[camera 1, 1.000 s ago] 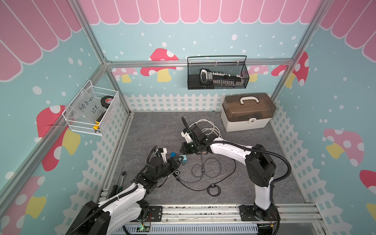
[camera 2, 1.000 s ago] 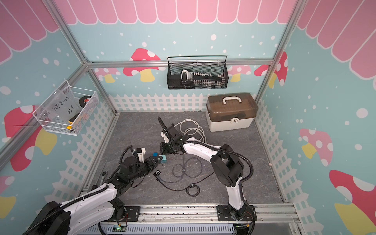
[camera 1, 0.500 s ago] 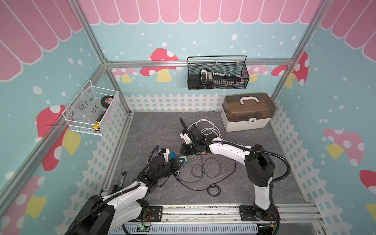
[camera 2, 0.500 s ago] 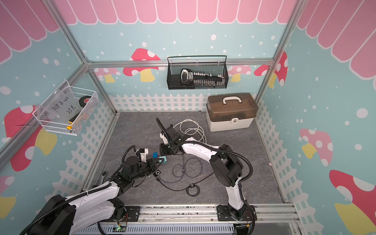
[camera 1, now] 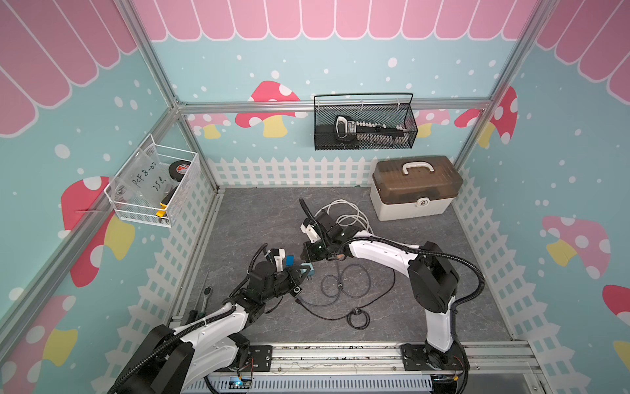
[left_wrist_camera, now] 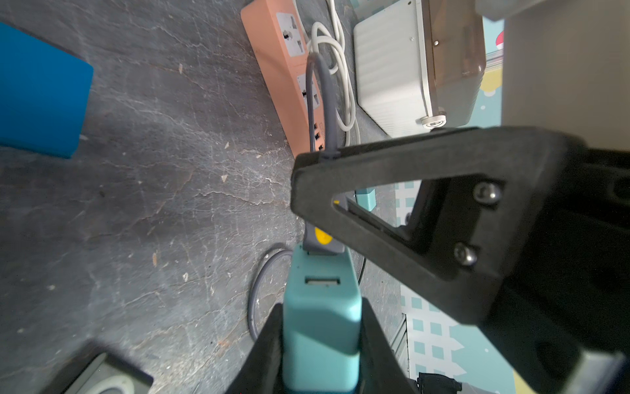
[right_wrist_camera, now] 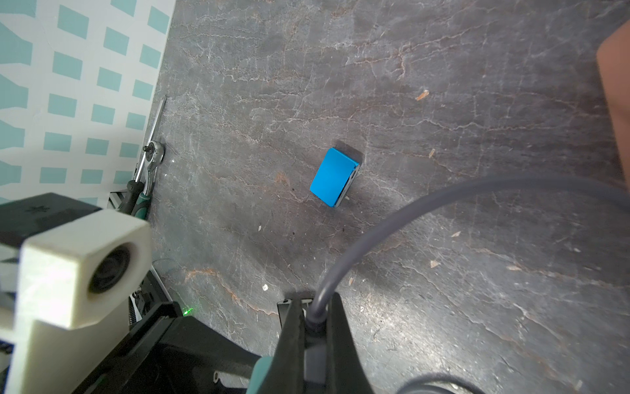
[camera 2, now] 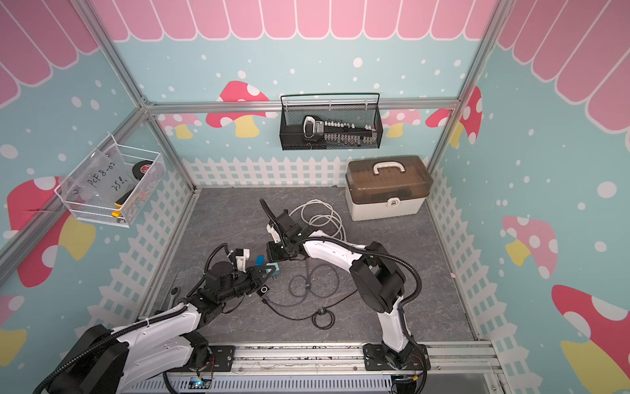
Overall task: Charge mp3
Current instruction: Pick up the plug from the center of the board.
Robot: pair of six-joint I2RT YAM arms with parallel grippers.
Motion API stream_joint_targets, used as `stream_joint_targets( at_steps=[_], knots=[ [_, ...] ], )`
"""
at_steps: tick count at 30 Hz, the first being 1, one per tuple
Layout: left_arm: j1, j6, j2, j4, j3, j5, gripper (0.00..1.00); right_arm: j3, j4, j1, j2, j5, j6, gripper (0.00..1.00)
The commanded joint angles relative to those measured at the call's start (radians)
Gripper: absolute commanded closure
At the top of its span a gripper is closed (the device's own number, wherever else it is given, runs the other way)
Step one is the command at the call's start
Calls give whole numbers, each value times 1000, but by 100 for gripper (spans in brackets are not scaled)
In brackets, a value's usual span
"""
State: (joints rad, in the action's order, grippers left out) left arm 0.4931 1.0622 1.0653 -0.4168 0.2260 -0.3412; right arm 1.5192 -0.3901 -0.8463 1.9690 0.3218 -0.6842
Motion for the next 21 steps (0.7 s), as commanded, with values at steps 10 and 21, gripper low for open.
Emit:
stream_joint_targets(
  at_steps=[10,21],
  knots=[
    [-4,-32,19,-150,-41,-68,100,-190,81,111,-305,112,18,43],
    [-2,142,277,-927,-86,-318,100,-623,406,226,-547,389,104,41]
  ],
)
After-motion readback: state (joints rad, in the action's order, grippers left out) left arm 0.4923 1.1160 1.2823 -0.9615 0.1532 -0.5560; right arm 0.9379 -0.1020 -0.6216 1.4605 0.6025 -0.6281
